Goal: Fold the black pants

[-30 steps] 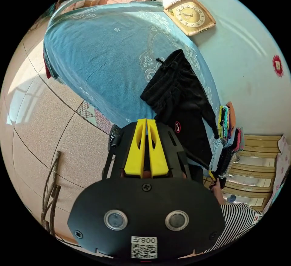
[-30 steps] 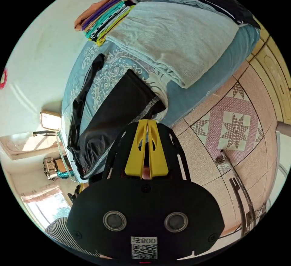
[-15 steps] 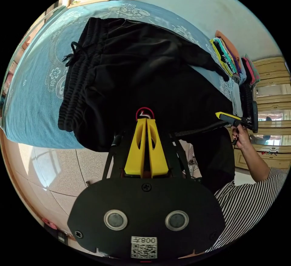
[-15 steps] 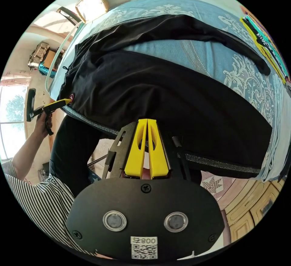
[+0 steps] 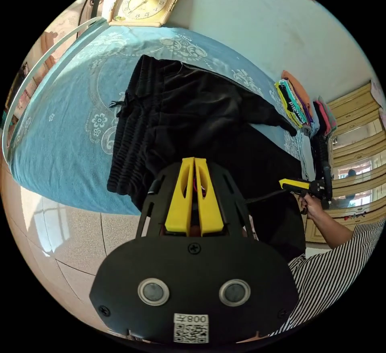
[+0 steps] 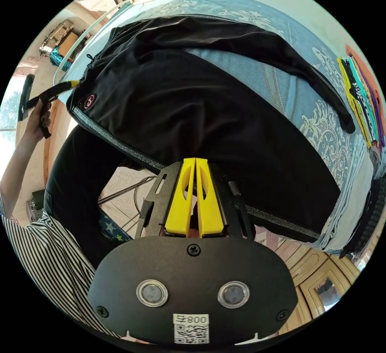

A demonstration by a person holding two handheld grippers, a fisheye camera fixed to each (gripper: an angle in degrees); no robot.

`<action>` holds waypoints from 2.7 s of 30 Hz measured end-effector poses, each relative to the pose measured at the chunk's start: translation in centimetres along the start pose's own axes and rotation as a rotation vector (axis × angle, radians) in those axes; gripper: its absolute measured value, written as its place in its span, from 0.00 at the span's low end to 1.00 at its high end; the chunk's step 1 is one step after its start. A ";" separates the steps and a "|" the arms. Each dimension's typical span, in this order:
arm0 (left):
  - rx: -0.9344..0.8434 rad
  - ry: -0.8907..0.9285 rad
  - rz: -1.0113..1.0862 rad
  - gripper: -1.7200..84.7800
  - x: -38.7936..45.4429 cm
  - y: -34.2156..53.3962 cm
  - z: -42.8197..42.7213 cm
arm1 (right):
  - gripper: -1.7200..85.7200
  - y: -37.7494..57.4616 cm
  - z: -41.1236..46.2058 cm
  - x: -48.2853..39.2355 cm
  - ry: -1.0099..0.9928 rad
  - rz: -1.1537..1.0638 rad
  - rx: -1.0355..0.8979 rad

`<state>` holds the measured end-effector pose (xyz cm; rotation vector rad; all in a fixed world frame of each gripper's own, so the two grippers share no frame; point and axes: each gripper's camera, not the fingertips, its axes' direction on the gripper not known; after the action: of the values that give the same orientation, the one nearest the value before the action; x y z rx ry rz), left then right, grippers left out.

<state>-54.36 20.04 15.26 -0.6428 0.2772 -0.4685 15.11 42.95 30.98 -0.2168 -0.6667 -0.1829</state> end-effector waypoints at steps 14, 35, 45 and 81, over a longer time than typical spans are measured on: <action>0.029 0.060 -0.440 0.09 -7.1 -8.9 1.1 | 0.02 -3.2 0.5 -1.2 -0.052 0.050 -0.012; -0.021 -0.082 0.255 0.12 12.9 -16.0 -1.4 | 0.02 -3.9 -8.0 2.8 -0.399 0.204 0.035; -0.042 -0.104 0.361 0.13 19.7 -25.6 1.4 | 0.05 -4.8 -19.4 14.0 -0.277 0.450 0.312; 0.135 -0.035 0.327 0.05 24.4 -36.6 -4.8 | 0.02 -3.8 -54.9 23.7 -0.008 0.578 0.717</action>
<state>-47.36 -20.29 32.13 -0.4623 0.3082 -0.1604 64.95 22.83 4.39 0.2841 -0.6156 0.6083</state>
